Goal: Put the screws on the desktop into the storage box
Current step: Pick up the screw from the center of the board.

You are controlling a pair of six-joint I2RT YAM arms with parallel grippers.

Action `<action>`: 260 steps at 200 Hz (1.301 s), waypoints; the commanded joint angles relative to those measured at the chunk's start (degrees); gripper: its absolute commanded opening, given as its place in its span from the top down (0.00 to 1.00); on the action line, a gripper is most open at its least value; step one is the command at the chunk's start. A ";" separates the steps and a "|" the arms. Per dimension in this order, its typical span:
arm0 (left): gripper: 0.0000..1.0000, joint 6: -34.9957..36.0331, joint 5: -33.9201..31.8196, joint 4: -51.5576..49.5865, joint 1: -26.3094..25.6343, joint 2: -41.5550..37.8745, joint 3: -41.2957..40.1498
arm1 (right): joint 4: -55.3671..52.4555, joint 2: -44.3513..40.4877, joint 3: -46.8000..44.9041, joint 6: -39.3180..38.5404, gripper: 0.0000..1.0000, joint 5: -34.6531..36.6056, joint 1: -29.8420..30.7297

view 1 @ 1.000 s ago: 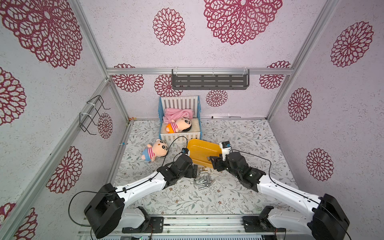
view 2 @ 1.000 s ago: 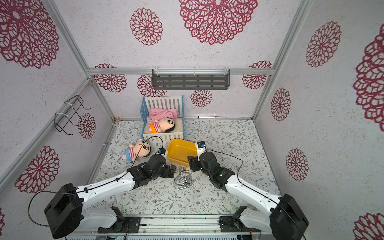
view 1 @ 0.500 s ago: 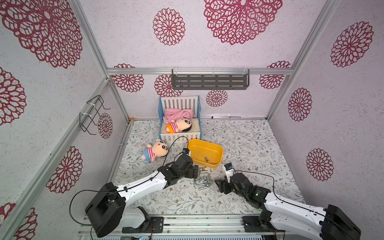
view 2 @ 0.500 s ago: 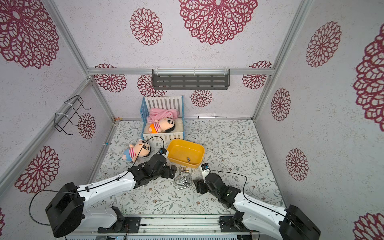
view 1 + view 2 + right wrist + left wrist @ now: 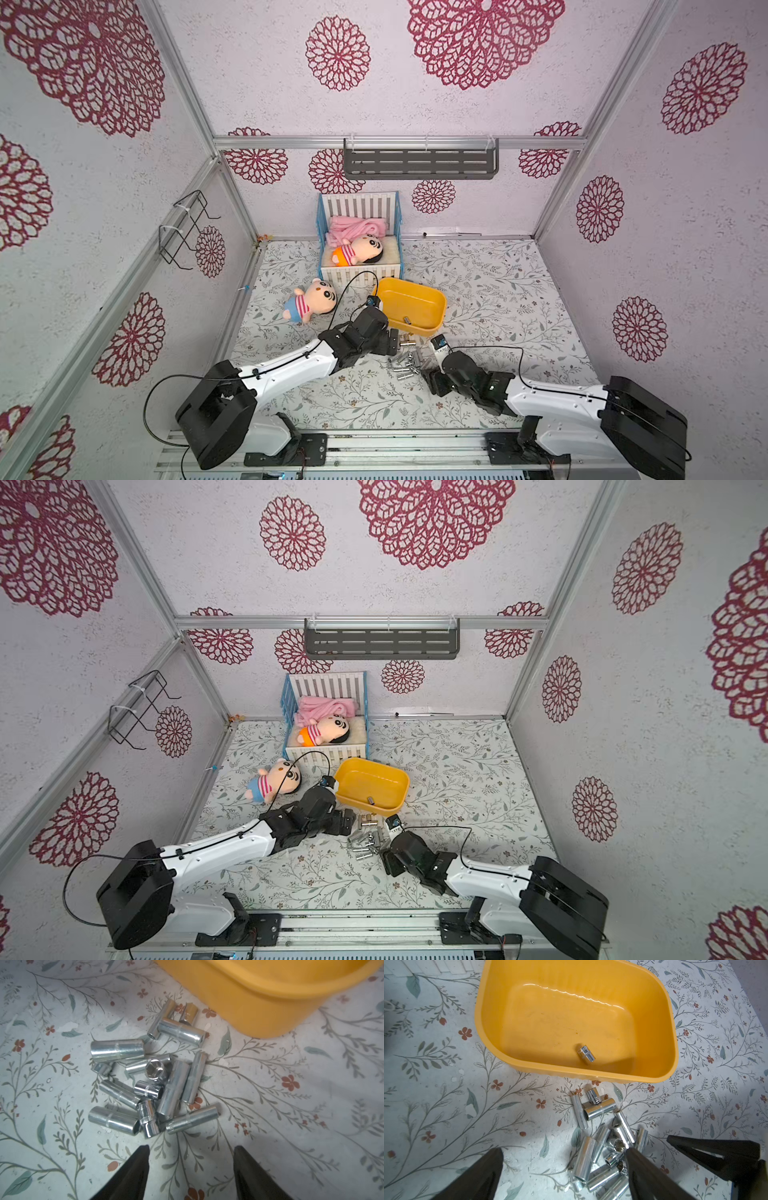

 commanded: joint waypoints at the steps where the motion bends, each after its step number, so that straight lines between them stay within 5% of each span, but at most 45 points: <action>1: 0.03 -0.20 -0.06 -0.82 -0.82 0.37 1.39 | 2.00 1.26 2.27 0.94 0.32 2.23 0.81; 260: 0.01 -0.05 -1.48 -2.53 -0.78 1.16 2.36 | 1.92 6.83 4.16 1.95 0.31 3.83 1.03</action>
